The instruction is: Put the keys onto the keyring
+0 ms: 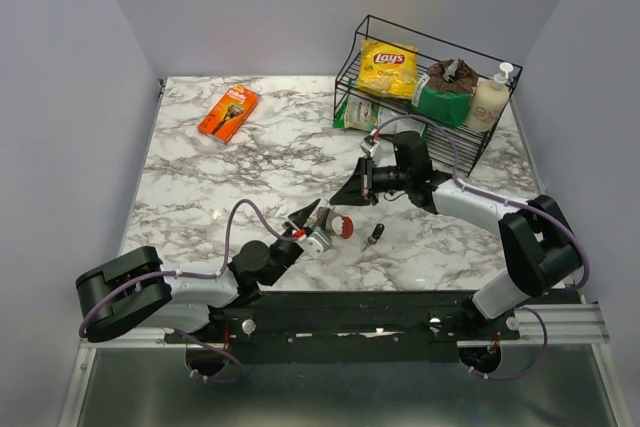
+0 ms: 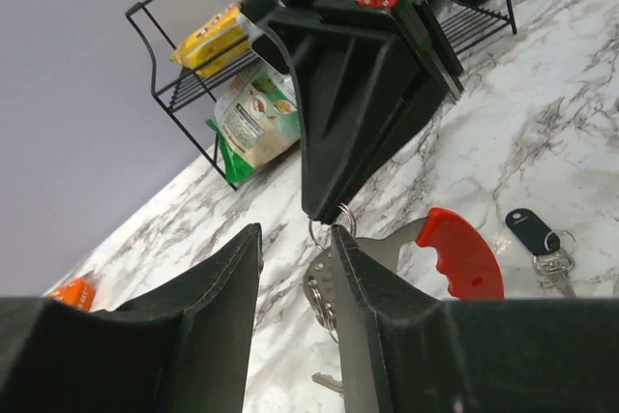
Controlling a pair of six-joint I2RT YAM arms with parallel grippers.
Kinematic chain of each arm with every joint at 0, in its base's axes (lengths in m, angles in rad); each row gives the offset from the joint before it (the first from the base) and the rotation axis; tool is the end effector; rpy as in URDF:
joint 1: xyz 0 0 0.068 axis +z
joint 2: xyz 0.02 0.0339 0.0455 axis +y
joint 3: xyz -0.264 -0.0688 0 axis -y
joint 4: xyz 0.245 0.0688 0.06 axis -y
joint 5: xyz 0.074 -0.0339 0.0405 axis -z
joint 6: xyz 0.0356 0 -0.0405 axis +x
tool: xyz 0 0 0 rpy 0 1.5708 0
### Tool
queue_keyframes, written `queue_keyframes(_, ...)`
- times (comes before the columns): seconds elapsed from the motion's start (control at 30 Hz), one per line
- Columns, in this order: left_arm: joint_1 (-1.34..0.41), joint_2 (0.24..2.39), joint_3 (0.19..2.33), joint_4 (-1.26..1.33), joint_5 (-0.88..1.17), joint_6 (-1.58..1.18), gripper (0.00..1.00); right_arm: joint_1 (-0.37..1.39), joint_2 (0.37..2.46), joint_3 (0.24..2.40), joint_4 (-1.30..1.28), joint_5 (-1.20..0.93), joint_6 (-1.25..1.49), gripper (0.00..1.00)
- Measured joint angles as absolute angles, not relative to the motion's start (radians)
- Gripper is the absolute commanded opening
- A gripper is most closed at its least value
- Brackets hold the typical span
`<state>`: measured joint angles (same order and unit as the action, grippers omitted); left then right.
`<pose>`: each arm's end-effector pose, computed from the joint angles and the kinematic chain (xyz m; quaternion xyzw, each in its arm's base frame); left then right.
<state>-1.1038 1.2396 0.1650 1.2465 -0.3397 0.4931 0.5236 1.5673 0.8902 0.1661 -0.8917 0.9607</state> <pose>0.1049 -0.1818 0.1947 0.3642 0.5354 -0.1229 0.7520 0.2734 0.1898 0.2236 -0.0440 0.8072 0.5825 0.0846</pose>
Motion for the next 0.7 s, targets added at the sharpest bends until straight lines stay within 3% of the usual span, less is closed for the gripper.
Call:
queue_keyframes(0.17, -1.104, 1.197, 0.146, 1.254, -0.331, 0.497, 0.40, 0.524, 1.562, 0.811, 0.294, -0.890, 1.115, 0.00)
queue_keyframes(0.3, -1.104, 1.196, 0.142, 1.256, -0.302, 0.496, 0.40, 0.524, 1.512, 0.786, 0.295, -0.838, 1.166, 0.00)
queue_keyframes(0.47, -1.104, 1.197, 0.142, 1.264, -0.264, 0.492, 0.47, 0.524, 1.428, 0.782, 0.291, -0.757, 1.189, 0.00)
queue_keyframes(0.7, -1.112, 1.197, 0.142, 1.262, -0.243, 0.492, 0.48, 0.524, 1.413, 0.782, 0.284, -0.699, 1.201, 0.00)
